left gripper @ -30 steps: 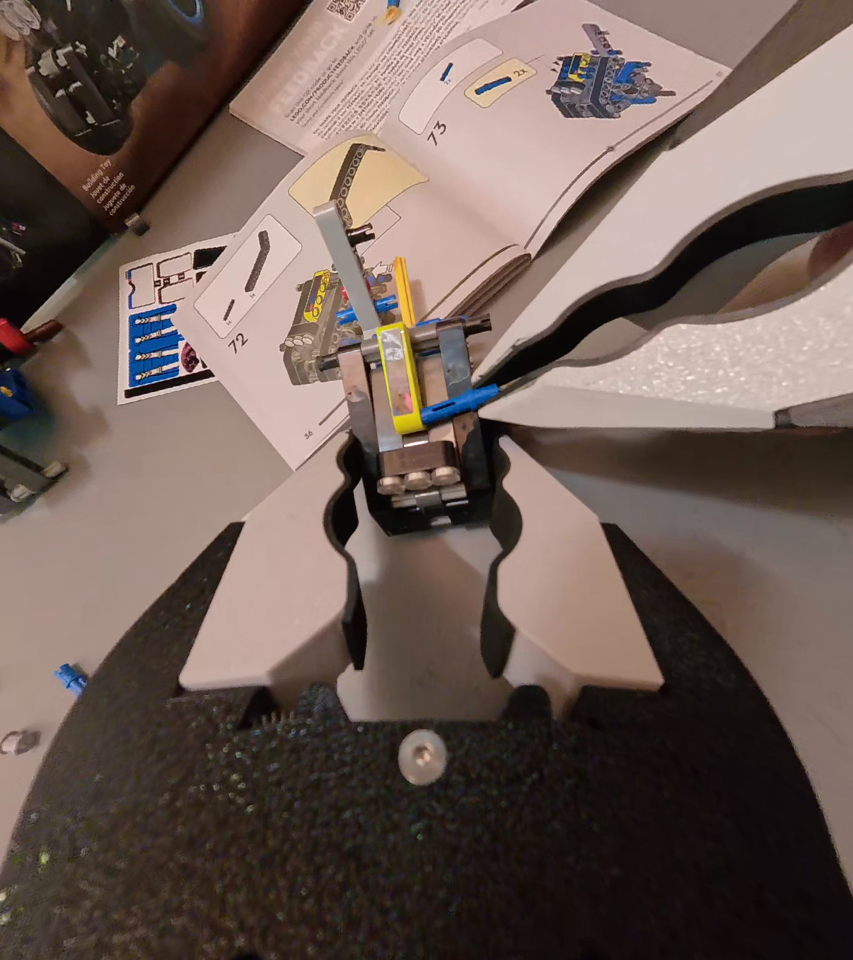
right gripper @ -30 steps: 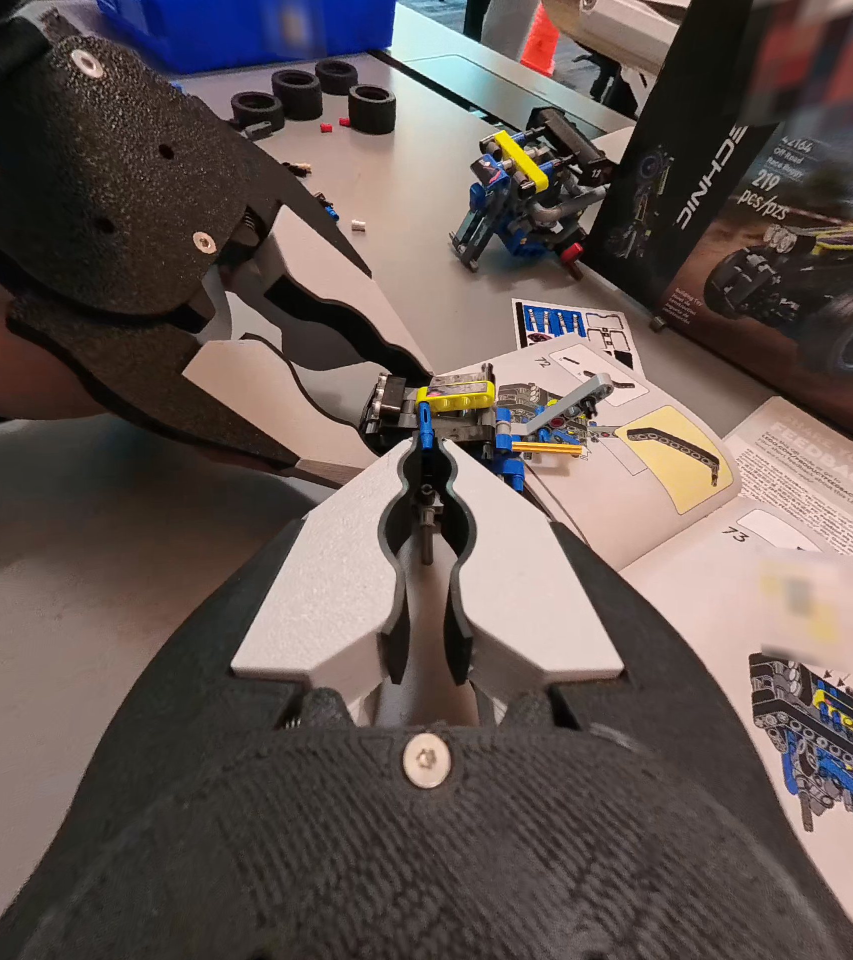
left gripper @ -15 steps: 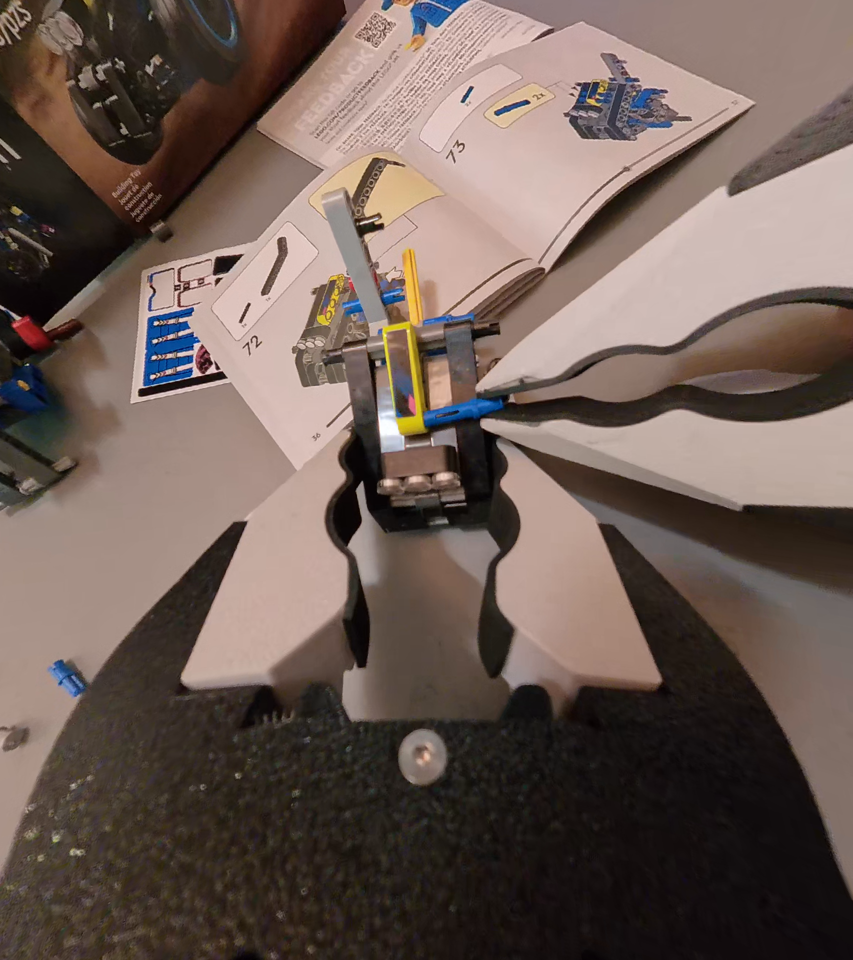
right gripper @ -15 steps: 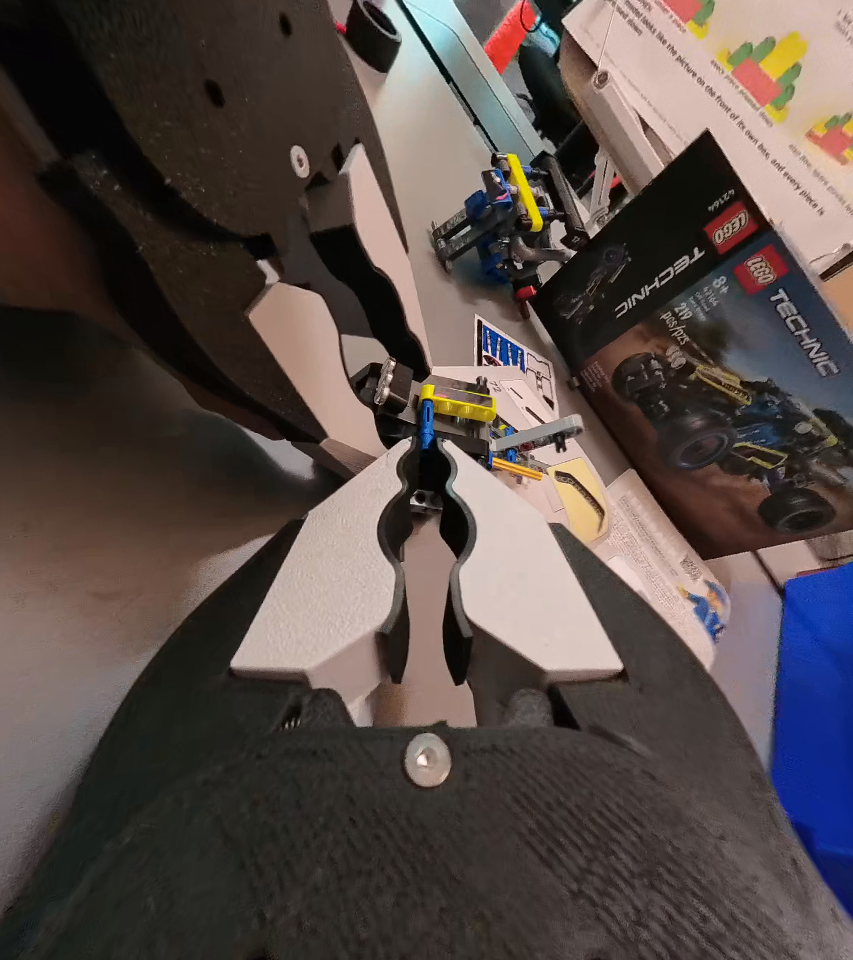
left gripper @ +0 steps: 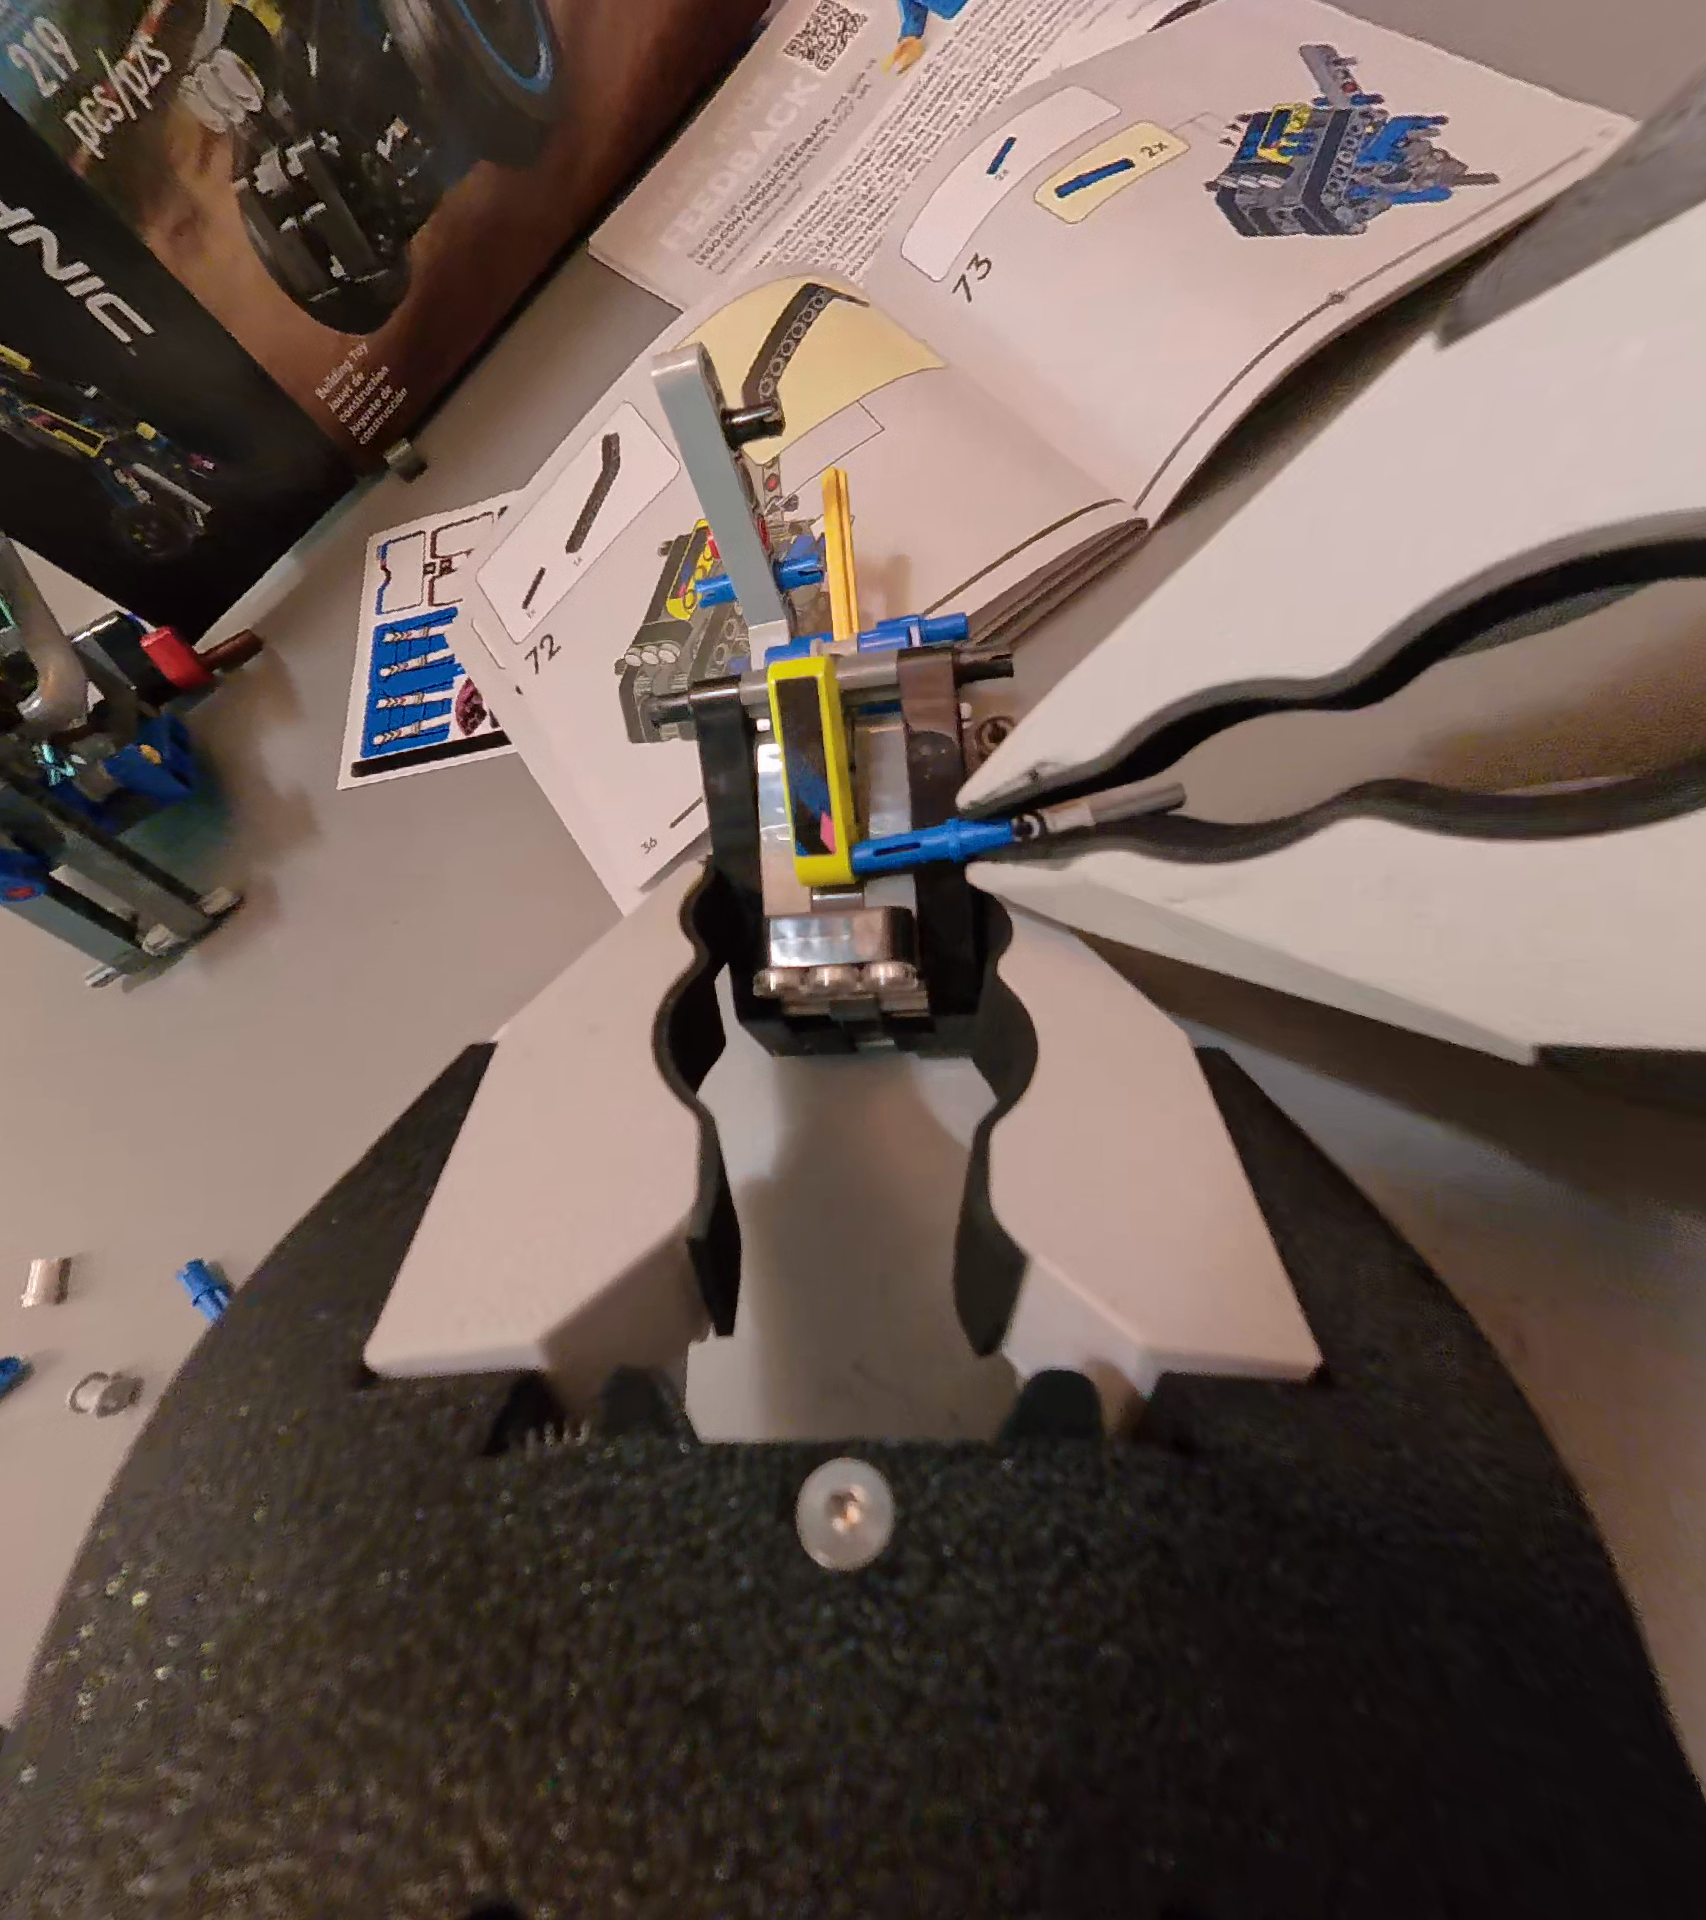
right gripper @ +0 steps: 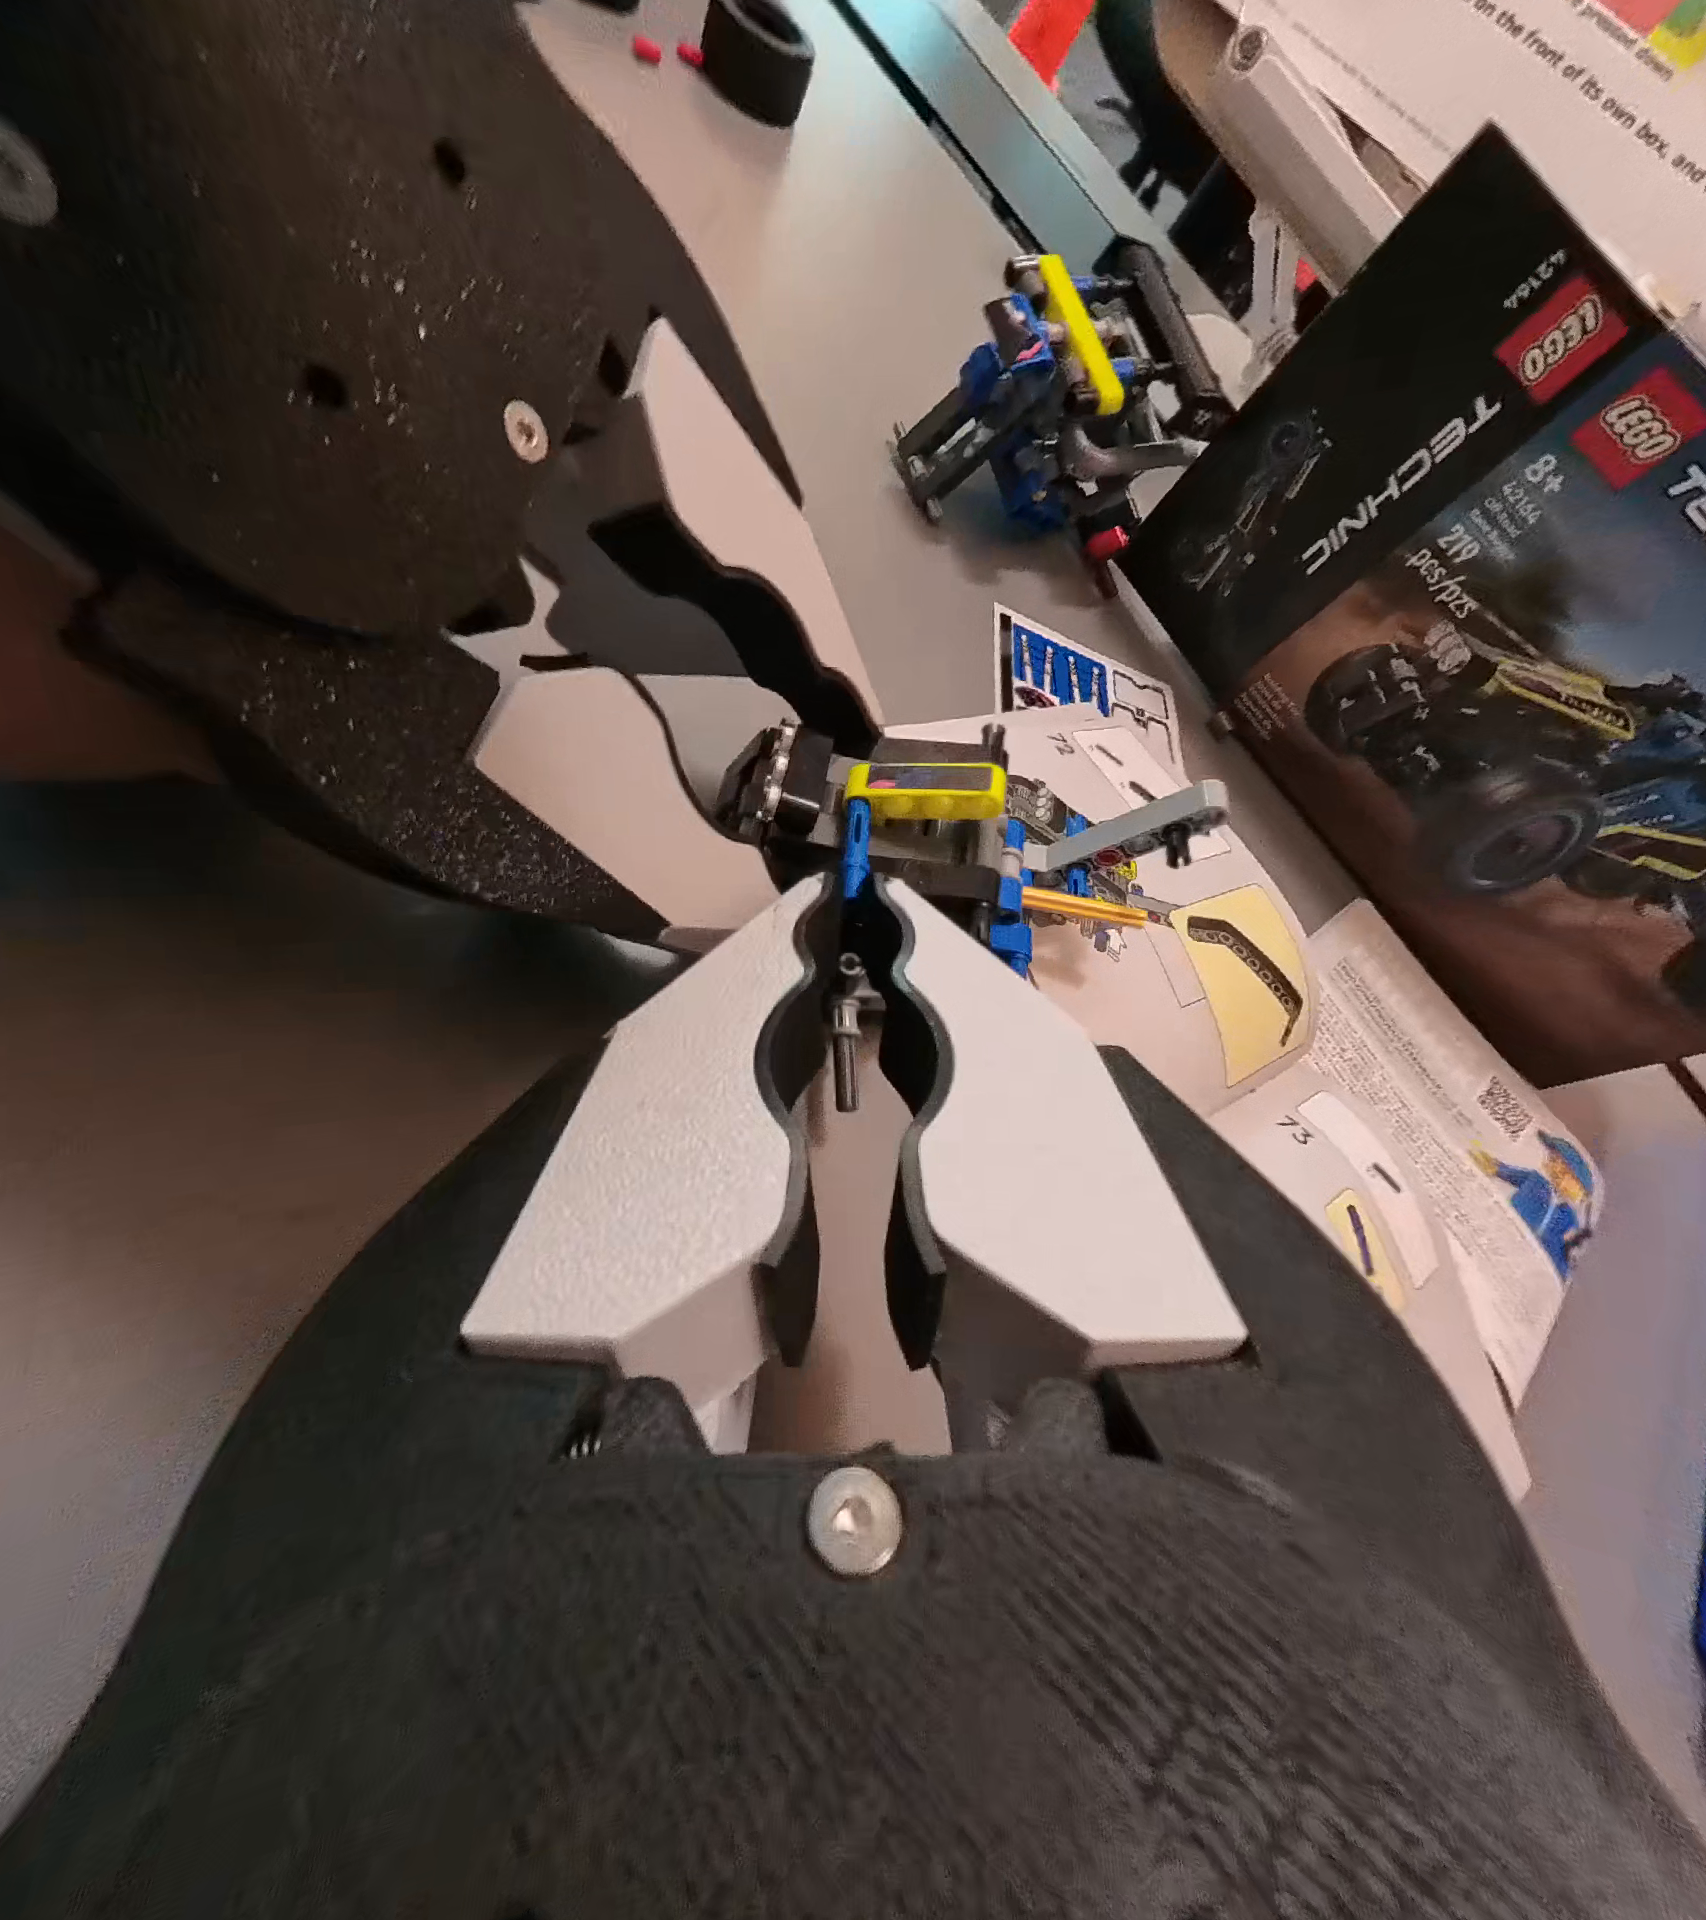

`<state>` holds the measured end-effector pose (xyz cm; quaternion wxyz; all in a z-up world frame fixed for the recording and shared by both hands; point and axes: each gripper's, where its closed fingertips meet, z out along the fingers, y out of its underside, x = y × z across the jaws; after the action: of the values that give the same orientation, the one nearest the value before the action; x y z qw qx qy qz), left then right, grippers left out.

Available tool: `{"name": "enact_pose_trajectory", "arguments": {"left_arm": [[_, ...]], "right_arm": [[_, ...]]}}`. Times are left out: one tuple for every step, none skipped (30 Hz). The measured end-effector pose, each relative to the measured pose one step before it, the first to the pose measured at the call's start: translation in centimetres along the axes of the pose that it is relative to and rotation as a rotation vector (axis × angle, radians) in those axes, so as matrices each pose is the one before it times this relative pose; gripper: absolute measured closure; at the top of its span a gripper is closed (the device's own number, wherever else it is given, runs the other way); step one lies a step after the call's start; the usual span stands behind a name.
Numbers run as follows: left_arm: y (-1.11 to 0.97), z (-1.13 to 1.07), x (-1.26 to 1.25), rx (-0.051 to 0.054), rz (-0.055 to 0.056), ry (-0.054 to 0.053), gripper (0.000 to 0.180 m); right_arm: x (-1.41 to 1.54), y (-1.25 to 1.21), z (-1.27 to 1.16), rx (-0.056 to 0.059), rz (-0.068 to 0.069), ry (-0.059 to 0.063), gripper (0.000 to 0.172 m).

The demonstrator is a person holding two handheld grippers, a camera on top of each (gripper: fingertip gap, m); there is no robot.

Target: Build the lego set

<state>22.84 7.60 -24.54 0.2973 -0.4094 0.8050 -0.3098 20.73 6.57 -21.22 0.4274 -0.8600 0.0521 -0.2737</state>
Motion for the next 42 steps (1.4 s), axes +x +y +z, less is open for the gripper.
{"name": "enact_pose_trajectory", "arguments": {"left_arm": [[-0.001, -0.014, 0.026, 0.0001, 0.0016, -0.0002, 0.137], [0.006, -0.003, 0.023, 0.0003, -0.0005, 0.0025, 0.137], [-0.008, -0.008, 0.049, 0.0012, -0.0038, 0.0068, 0.137], [-0.017, -0.008, 0.036, 0.0011, -0.0023, 0.0045, 0.137], [0.000, 0.011, -0.005, -0.0002, 0.0012, -0.0011, 0.137], [-0.003, -0.003, -0.002, -0.0001, 0.0011, -0.0011, 0.137], [0.006, -0.009, 0.009, 0.0006, -0.0005, 0.0012, 0.137], [-0.021, -0.010, 0.015, 0.0011, -0.0009, 0.0021, 0.137], [-0.013, -0.004, 0.016, 0.0010, -0.0011, 0.0020, 0.137], [-0.006, 0.007, 0.000, 0.0004, -0.0005, 0.0007, 0.137], [0.002, 0.010, -0.010, -0.0003, 0.0009, -0.0016, 0.137], [0.008, 0.007, -0.026, -0.0007, 0.0009, -0.0028, 0.137], [0.005, 0.001, -0.010, -0.0001, -0.0013, 0.0002, 0.137], [-0.009, -0.008, -0.003, 0.0005, -0.0030, 0.0023, 0.137], [-0.002, -0.001, -0.008, 0.0003, -0.0027, 0.0013, 0.138], [0.007, 0.000, -0.004, 0.0001, -0.0016, 0.0011, 0.137], [-0.013, -0.003, 0.003, 0.0004, 0.0002, 0.0004, 0.137], [-0.022, -0.002, 0.036, 0.0016, 0.0022, 0.0008, 0.137], [-0.043, 0.009, 0.037, 0.0024, 0.0044, 0.0007, 0.137], [-0.031, 0.010, 0.011, 0.0011, 0.0061, -0.0031, 0.137], [-0.015, 0.016, -0.023, 0.0001, 0.0050, -0.0059, 0.137], [-0.006, 0.008, -0.075, -0.0002, 0.0004, -0.0054, 0.137], [0.019, -0.001, -0.092, -0.0012, -0.0047, -0.0037, 0.137], [-0.001, -0.027, -0.090, 0.0008, -0.0056, -0.0036, 0.137], [-0.057, -0.053, -0.064, 0.0048, -0.0019, -0.0044, 0.137], [-0.084, -0.075, -0.029, 0.0074, 0.0008, -0.0027, 0.137], [-0.137, -0.111, 0.005, 0.0121, 0.0007, -0.0006, 0.136], [-0.188, -0.149, -0.017, 0.0159, 0.0016, -0.0033, 0.136], [-0.134, -0.116, 0.001, 0.0114, 0.0035, -0.0027, 0.136], [0.025, -0.031, 0.100, 0.0001, 0.0009, 0.0085, 0.136], [0.202, 0.071, 0.168, -0.0130, -0.0067, 0.0193, 0.135], [0.291, 0.110, 0.142, -0.0196, -0.0102, 0.0207, 0.135], [0.163, 0.089, 0.081, -0.0113, -0.0053, 0.0141, 0.135], [0.009, 0.022, 0.057, -0.0005, -0.0002, 0.0071, 0.135], [-0.012, 0.007, 0.059, 0.0005, 0.0016, 0.0044, 0.135], [-0.002, 0.008, 0.053, 0.0003, 0.0022, 0.0032, 0.135], [-0.015, 0.009, 0.038, 0.0004, 0.0012, 0.0021, 0.134], [-0.011, 0.020, 0.020, -0.0002, 0.0001, 0.0026, 0.134], [-0.007, 0.020, 0.016, -0.0002, -0.0012, 0.0033, 0.133], [-0.010, 0.008, 0.003, 0.0008, -0.0029, 0.0040, 0.133], [-0.021, 0.006, 0.023, 0.0010, -0.0041, 0.0059, 0.133], [-0.016, 0.018, 0.035, 0.0008, -0.0041, 0.0070, 0.133]], "right_arm": [[-0.014, 0.100, 0.020, -0.0016, -0.0181, 0.0024, 0.170], [-0.054, -0.012, -0.018, 0.0051, -0.0182, 0.0000, 0.170], [-0.024, -0.019, -0.032, 0.0069, -0.0399, 0.0043, 0.170], [0.048, -0.007, -0.021, 0.0030, -0.0171, 0.0084, 0.170], [-0.029, -0.001, 0.011, -0.0003, 0.0041, -0.0004, 0.170], [-0.002, -0.014, 0.006, 0.0021, -0.0002, -0.0012, 0.170], [0.004, -0.142, -0.061, 0.0118, 0.0095, -0.0037, 0.170], [-0.016, -0.126, -0.048, 0.0136, 0.0352, -0.0127, 0.170], [0.035, 0.014, -0.004, 0.0090, 0.0478, -0.0155, 0.170], [0.041, -0.002, -0.009, 0.0104, 0.0331, -0.0086, 0.170], [0.014, 0.027, 0.007, 0.0031, 0.0086, 0.0015, 0.171], [-0.061, -0.030, 0.026, -0.0031, -0.0171, 0.0072, 0.171], [-0.045, -0.006, 0.013, -0.0101, -0.0548, 0.0151, 0.171], [-0.013, 0.000, 0.007, -0.0114, -0.0681, 0.0165, 0.170], [-0.051, -0.062, 0.014, -0.0017, -0.0479, 0.0069, 0.170], [0.045, 0.074, 0.020, 0.0016, -0.0007, -0.0014, 0.170], [0.033, 0.049, 0.009, 0.0097, 0.0649, -0.0203, 0.170], [0.065, -0.057, -0.040, 0.0151, 0.0805, -0.0221, 0.171], [0.167, 0.101, -0.048, -0.0033, 0.0425, -0.0009, 0.170], [0.097, 0.126, 0.006, -0.0164, -0.0017, 0.0166, 0.170], [0.101, 0.083, 0.032, -0.0227, -0.0294, 0.0301, 0.170], [0.039, 0.019, 0.071, -0.0186, -0.0355, 0.0283, 0.170], [-0.059, -0.010, 0.099, -0.0111, -0.0231, 0.0160, 0.170], [-0.021, -0.057, 0.081, 0.0000, -0.0087, 0.0063, 0.169], [0.018, -0.082, 0.006, 0.0077, 0.0168, -0.0031, 0.170], [-0.045, -0.105, -0.075, 0.0090, 0.0469, -0.0206, 0.170], [0.027, -0.115, -0.107, 0.0111, 0.0379, -0.0176, 0.170], [0.086, -0.128, -0.144, 0.0089, 0.0190, -0.0066, 0.170], [-0.007, -0.148, -0.115, 0.0045, 0.0036, -0.0034, 0.170], [-0.041, 0.017, -0.067, -0.0062, -0.0089, -0.0006, 0.170], [-0.107, 0.161, 0.030, -0.0097, -0.0019, -0.0040, 0.170], [-0.167, 0.213, 0.114, -0.0056, 0.0038, -0.0080, 0.170], [-0.106, 0.123, 0.074, 0.0031, 0.0054, -0.0063, 0.170], [0.016, -0.030, -0.015, 0.0089, 0.0079, -0.0025, 0.170], [0.009, 0.019, -0.012, -0.0005, 0.0082, -0.0063, 0.170], [0.017, 0.002, 0.000, -0.0006, 0.0016, -0.0053, 0.170], [0.057, 0.010, 0.013, -0.0010, -0.0008, 0.0004, 0.170], [0.049, 0.036, 0.028, -0.0016, -0.0014, 0.0028, 0.170], [0.023, 0.034, 0.040, 0.0001, 0.0018, 0.0011, 0.170], [0.006, -0.027, 0.004, 0.0041, 0.0070, -0.0027, 0.170], [0.023, 0.001, 0.006, 0.0026, 0.0093, -0.0031, 0.171], [0.056, 0.031, 0.004, 0.0011, 0.0079, -0.0018, 0.171]]}}
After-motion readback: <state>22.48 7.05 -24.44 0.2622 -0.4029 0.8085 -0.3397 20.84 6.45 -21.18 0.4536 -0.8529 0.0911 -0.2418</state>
